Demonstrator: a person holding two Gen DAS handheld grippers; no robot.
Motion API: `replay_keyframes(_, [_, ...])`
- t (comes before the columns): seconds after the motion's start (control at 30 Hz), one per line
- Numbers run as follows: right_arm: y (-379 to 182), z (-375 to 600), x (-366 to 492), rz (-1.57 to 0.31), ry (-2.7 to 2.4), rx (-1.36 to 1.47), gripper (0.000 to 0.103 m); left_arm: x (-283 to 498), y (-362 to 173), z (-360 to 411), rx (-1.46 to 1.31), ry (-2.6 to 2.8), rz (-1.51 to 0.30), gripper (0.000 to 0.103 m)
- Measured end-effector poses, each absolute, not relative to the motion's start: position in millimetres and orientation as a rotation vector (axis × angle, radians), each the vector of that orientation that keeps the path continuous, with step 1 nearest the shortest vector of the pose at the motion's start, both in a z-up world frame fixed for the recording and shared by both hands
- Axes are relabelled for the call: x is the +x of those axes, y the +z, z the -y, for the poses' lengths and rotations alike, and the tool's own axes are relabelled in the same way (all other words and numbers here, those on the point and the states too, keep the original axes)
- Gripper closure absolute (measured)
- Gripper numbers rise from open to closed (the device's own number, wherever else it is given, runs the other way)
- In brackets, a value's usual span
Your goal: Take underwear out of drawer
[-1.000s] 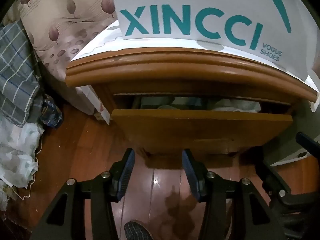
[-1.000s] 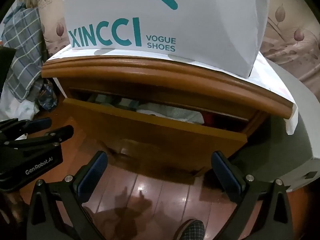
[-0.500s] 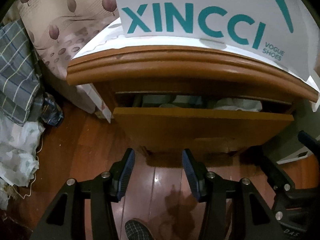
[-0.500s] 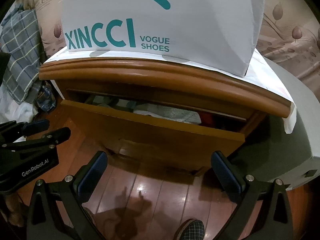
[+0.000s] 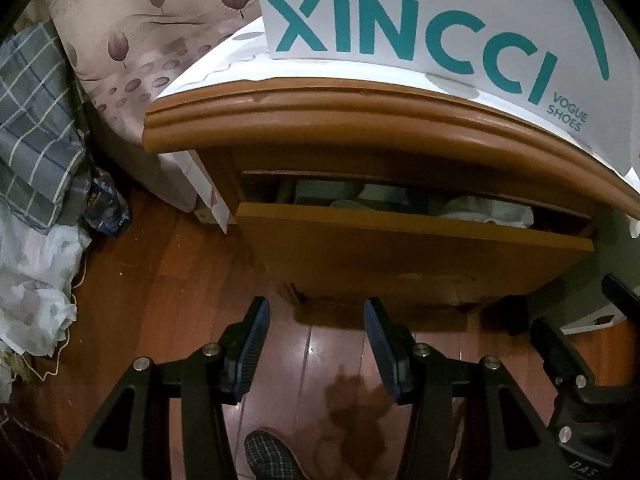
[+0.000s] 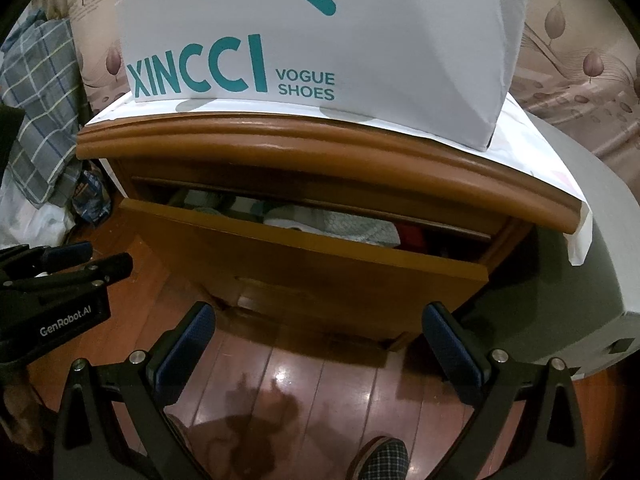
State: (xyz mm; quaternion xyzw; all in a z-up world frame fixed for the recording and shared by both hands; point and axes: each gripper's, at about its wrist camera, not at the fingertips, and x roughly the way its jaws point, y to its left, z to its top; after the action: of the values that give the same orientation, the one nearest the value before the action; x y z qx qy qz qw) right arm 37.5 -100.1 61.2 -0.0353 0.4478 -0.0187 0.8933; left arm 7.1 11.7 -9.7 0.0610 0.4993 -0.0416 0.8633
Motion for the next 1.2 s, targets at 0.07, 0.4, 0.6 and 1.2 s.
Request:
replay_keyframes(0.07, [61.1, 100.0, 37.5, -0.928, -0.04, -0.076, 0.001, 7.2, -9.3, -11.6, 0.132, -0.084, -1.046, 0.053])
replay_keyframes(0.4, [60.8, 99.9, 36.7, -0.933, -0.038, -0.077, 0.001, 9.1, -10.2, -14.0, 0.124, -0.07, -1.051, 0.053])
replay_keyframes(0.6, [61.0, 100.3, 36.7, -0.933, -0.039, -0.073, 0.001, 8.1, -10.6, -14.5, 0.127, -0.069, -1.049, 0.053])
replay_keyframes(1.2, [60.6, 100.0, 36.9, -0.94, -0.04, -0.073, 0.001, 7.6, -9.6, -12.3, 0.139, -0.067, -1.049, 0.053])
